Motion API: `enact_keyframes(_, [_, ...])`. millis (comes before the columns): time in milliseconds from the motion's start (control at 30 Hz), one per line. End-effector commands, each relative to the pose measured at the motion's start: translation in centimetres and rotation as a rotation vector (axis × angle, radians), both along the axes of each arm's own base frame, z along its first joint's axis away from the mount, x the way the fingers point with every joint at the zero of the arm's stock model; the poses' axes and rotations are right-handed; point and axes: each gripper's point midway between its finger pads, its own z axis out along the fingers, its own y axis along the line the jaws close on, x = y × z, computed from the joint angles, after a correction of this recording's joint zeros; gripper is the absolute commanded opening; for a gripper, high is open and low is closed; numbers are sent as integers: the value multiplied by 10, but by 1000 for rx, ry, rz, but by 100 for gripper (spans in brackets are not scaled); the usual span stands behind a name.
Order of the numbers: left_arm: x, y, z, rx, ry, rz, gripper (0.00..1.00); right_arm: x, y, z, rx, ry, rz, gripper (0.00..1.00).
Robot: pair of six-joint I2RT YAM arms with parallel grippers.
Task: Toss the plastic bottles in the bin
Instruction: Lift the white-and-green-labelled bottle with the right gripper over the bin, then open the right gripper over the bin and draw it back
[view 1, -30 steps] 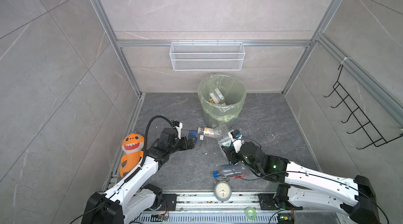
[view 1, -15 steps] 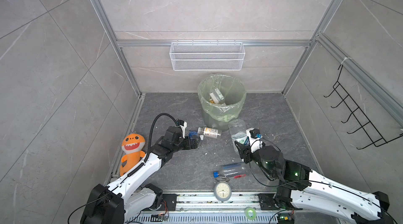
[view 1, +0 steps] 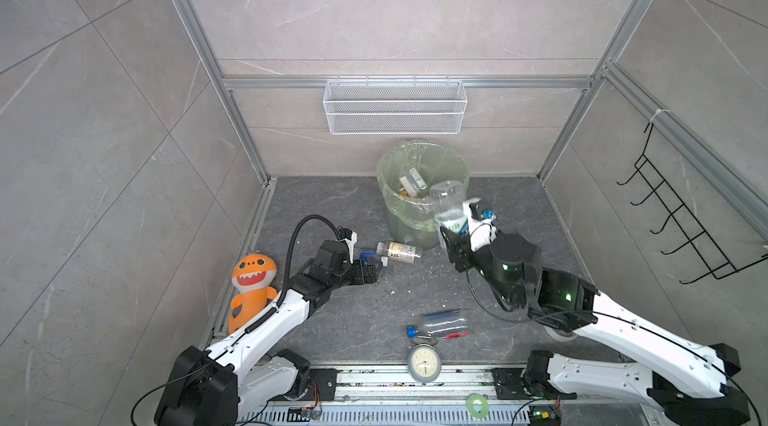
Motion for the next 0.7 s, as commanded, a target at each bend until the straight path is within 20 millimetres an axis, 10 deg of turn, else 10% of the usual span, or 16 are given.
enact_keyframes(0, [7,-5,21,-24,-80,-17,100,41,5,44,-22,-28,-37,58])
enact_keyframes(100, [5,-4,20,-33,-78,-11,100,98,17,75,15,-36,-56,61])
enact_keyframes(167, [2,-4,18,-37,-72,-11,100,140,27,85,34,-15,-67,82])
enact_keyframes(300, [-4,-3,15,-38,-53,-13,100,194,18,76,24,53,-181,99])
enact_keyframes(667, [-8,1,15,-25,-47,10,100,168,11,94,99,25,-92,99])
